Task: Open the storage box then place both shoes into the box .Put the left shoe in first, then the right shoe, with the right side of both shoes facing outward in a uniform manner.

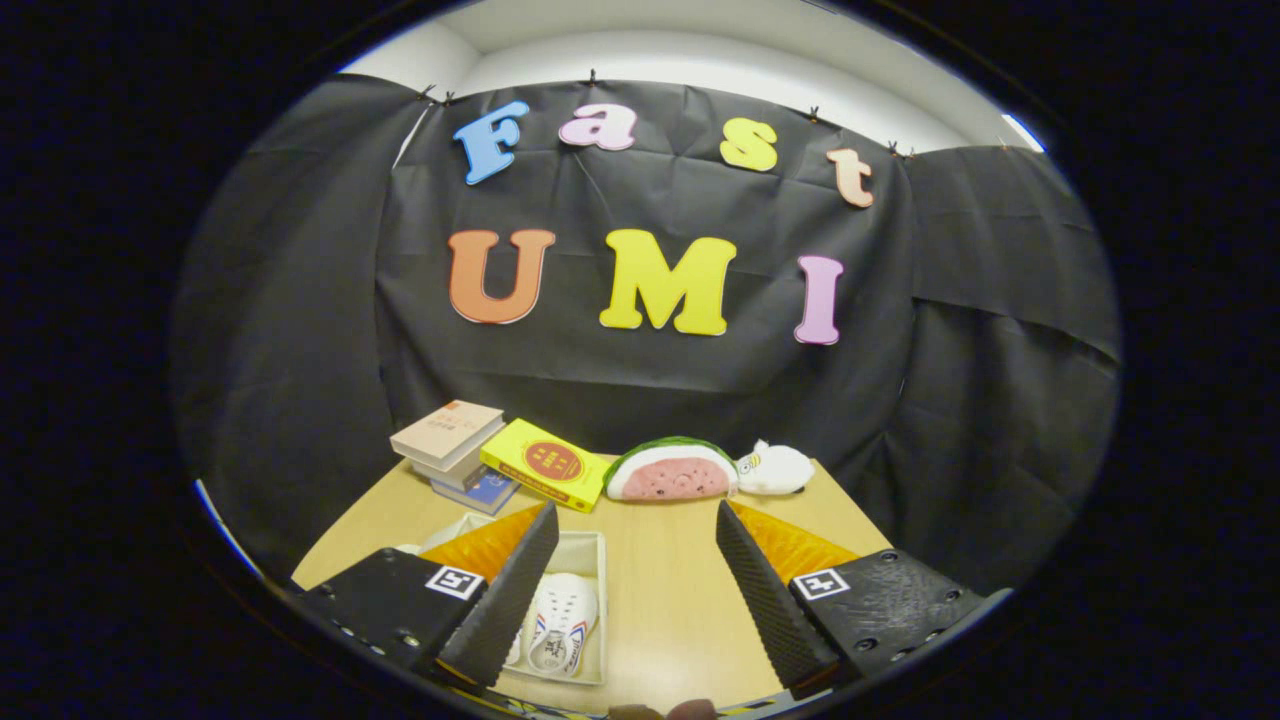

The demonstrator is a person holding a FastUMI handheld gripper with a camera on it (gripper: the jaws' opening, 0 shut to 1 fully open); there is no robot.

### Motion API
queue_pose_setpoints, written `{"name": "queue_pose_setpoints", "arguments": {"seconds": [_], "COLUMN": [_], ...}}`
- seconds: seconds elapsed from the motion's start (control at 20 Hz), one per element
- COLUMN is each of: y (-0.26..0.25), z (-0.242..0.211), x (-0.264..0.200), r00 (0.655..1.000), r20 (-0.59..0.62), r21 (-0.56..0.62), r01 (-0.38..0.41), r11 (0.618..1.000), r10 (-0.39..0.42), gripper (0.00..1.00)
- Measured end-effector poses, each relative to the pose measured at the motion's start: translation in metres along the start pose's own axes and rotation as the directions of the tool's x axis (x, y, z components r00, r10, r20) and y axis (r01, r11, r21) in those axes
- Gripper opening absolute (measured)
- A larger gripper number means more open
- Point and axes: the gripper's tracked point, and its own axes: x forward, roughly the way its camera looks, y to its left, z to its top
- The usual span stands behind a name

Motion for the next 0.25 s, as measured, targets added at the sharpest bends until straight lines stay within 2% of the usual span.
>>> {"name": "queue_pose_setpoints", "arguments": {"seconds": [0.25], "y": [-0.014], "z": [0.010], "x": [-0.011], "r00": [1.000], "r20": [-0.012], "r21": [0.088], "r01": [0.014], "r11": [0.996], "r10": [-0.013], "gripper": [0.96]}}
